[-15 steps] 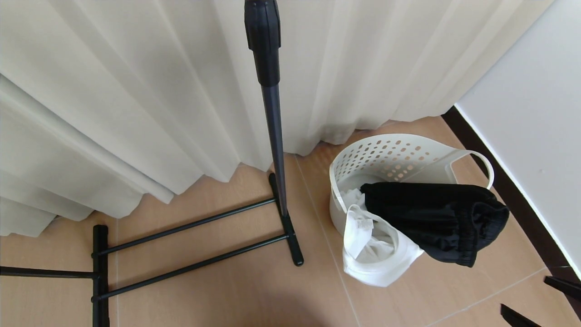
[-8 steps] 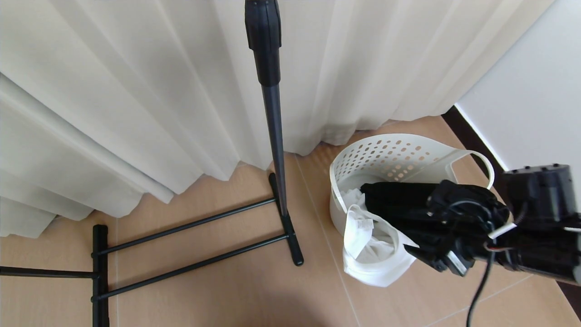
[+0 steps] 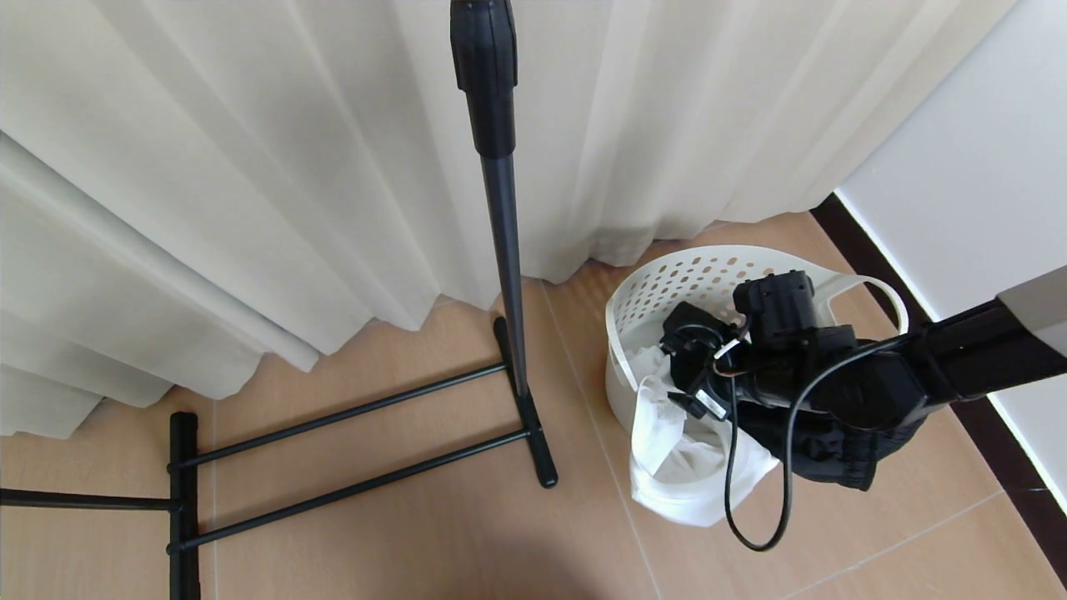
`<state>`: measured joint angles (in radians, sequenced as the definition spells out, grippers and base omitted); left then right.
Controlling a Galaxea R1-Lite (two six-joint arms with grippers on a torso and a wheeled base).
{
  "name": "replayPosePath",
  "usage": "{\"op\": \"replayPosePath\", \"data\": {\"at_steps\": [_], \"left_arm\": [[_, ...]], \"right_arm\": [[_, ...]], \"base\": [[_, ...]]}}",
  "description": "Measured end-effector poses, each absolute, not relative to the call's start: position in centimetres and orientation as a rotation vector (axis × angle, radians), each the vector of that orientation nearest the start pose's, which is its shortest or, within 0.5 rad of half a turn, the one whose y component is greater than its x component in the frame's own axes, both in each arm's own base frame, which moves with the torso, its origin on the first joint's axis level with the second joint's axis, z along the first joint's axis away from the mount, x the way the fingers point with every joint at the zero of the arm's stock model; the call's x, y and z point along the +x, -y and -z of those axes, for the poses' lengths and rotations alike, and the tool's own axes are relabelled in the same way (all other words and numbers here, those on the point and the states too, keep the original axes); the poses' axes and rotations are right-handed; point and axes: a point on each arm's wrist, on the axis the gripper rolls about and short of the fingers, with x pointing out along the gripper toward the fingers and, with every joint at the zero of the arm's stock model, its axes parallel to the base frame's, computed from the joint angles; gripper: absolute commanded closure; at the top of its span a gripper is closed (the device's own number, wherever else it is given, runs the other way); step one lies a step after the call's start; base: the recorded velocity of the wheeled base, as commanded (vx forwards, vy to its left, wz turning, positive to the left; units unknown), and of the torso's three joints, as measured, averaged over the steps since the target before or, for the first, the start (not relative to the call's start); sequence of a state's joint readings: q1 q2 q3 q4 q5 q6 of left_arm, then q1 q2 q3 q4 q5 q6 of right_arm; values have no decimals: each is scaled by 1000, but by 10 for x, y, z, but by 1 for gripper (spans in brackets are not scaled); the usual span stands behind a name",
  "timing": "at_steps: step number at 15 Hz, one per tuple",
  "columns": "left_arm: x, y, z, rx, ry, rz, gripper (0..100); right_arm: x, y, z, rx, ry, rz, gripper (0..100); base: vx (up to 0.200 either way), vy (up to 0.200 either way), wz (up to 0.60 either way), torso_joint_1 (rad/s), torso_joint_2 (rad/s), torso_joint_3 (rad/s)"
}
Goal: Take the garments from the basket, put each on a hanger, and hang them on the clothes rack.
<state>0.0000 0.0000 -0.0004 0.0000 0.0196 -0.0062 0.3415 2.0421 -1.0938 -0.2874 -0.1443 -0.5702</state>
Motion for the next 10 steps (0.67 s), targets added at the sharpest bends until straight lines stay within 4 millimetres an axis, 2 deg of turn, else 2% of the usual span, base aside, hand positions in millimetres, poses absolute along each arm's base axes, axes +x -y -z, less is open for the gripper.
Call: {"op": "replayPosePath", "data": {"at_steps": [5, 10], "left_arm": [[-23, 0, -76, -6, 0, -20, 0], [-23, 0, -76, -7, 0, -19, 0]], "right_arm": [[385, -129, -93, -701, -575, -350, 0], [395, -132, -91, -683, -511, -342, 0]], "base": [[0, 0, 0, 0, 0, 0], [0, 0, 0, 0, 0, 0]]}}
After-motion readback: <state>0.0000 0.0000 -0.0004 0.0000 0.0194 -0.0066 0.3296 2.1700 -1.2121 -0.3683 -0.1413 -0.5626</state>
